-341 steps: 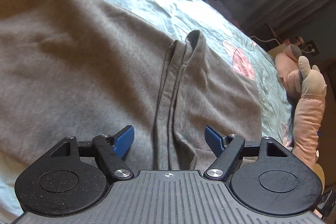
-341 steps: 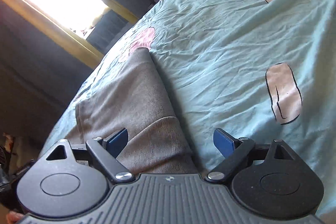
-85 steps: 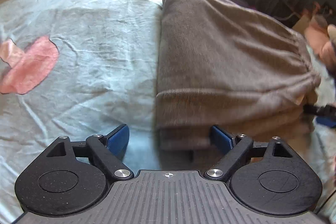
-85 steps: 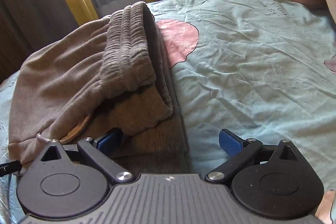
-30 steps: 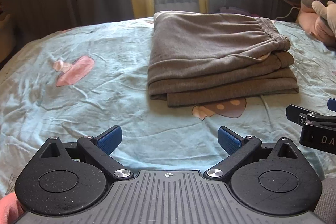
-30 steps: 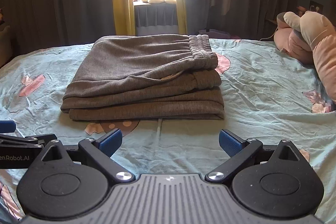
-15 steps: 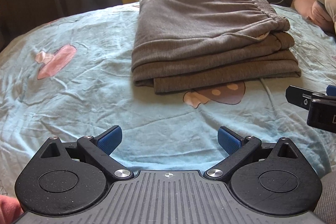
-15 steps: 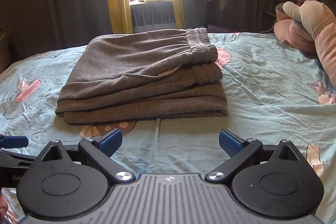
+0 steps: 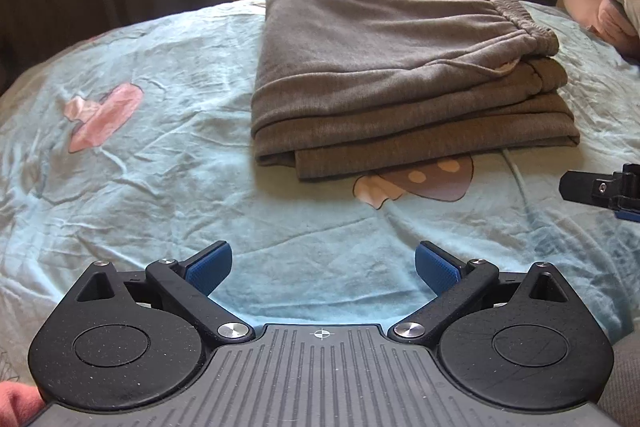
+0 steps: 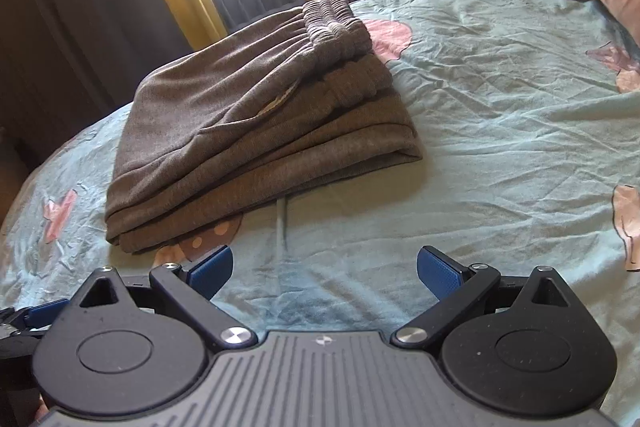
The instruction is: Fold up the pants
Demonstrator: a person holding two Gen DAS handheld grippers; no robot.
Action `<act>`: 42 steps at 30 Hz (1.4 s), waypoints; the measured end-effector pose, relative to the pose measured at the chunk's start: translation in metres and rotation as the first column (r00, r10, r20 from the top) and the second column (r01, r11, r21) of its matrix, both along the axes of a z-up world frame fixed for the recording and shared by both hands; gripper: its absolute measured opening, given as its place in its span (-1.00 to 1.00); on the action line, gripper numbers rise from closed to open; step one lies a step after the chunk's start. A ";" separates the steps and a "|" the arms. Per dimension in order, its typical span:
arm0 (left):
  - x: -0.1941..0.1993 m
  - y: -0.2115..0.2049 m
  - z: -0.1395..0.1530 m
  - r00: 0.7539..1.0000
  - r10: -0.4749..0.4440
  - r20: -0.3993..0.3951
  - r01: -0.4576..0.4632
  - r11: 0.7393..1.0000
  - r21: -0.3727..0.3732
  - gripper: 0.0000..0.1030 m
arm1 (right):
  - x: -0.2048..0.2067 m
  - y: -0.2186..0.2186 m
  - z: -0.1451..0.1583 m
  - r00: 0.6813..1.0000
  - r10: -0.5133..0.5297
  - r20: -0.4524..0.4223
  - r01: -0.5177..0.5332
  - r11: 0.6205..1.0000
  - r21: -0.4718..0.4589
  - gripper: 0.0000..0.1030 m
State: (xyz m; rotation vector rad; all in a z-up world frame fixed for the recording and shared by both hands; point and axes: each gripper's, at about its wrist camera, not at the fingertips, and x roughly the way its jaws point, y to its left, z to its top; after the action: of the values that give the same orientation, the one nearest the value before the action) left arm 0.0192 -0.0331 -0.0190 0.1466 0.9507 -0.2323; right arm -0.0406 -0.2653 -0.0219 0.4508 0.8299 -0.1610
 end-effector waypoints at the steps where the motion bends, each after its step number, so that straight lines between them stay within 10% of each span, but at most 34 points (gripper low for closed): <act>1: 0.007 0.002 0.000 1.000 0.021 0.000 -0.021 1.000 -0.009 0.98 | 0.002 -0.004 0.001 1.000 0.015 0.025 -0.016 0.999 0.040 0.92; 6: 0.048 0.012 -0.010 0.997 0.074 0.009 -0.074 0.997 -0.014 0.98 | 0.038 -0.039 -0.014 0.998 -0.032 0.063 0.018 0.976 0.216 0.92; 10: 0.068 0.017 -0.027 0.997 0.073 -0.025 -0.073 0.997 -0.025 0.98 | 0.060 -0.077 -0.054 0.989 -0.146 0.016 0.121 0.870 0.478 0.91; 14: 0.084 0.012 -0.033 0.996 0.090 -0.001 -0.090 0.995 -0.032 0.98 | 0.072 -0.094 -0.063 0.969 -0.233 0.080 0.125 0.746 0.654 -0.04; 19: 0.105 0.014 -0.026 0.993 0.118 0.011 -0.115 0.984 -0.133 0.98 | 0.087 -0.099 -0.086 0.948 -0.310 0.074 0.157 0.655 0.740 0.20; 23: 0.121 0.008 -0.026 0.991 0.134 -0.018 -0.135 0.980 -0.148 0.89 | 0.113 -0.091 -0.066 0.953 -0.296 0.070 0.171 0.711 0.682 0.45; 26: 0.120 0.005 -0.017 0.993 0.116 0.007 -0.114 0.985 -0.128 0.59 | 0.122 -0.085 -0.046 0.957 -0.282 0.070 0.190 0.790 0.583 -0.56; 29: 0.106 0.008 -0.005 0.990 0.103 0.091 -0.095 0.991 -0.094 0.61 | 0.101 -0.076 -0.016 0.940 -0.219 0.264 0.066 0.870 0.488 -0.59; 31: 0.098 0.013 -0.006 0.991 0.085 0.106 -0.080 0.996 -0.047 0.74 | 0.090 -0.077 -0.014 0.944 -0.181 0.275 0.067 0.924 0.376 -0.58; 34: 0.086 0.022 -0.005 0.993 0.076 0.088 -0.076 0.997 0.003 0.75 | 0.081 -0.090 -0.039 0.974 -0.216 0.070 0.175 0.910 0.377 -0.58; 40: 0.075 0.032 0.029 0.970 0.113 0.216 -0.114 0.993 -0.007 0.82 | 0.060 -0.084 0.010 0.952 -0.265 0.152 0.210 0.928 0.307 -0.46; 42: 0.080 0.031 0.037 0.965 0.119 0.235 -0.121 0.993 -0.006 0.85 | 0.056 -0.088 0.022 0.934 -0.306 0.183 0.238 0.918 0.318 0.20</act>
State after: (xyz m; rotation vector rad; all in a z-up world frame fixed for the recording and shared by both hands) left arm 0.0996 -0.0025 0.0177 0.1207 0.7220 -0.0962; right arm 0.0156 -0.3534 -0.0002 0.8505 0.5589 -0.2422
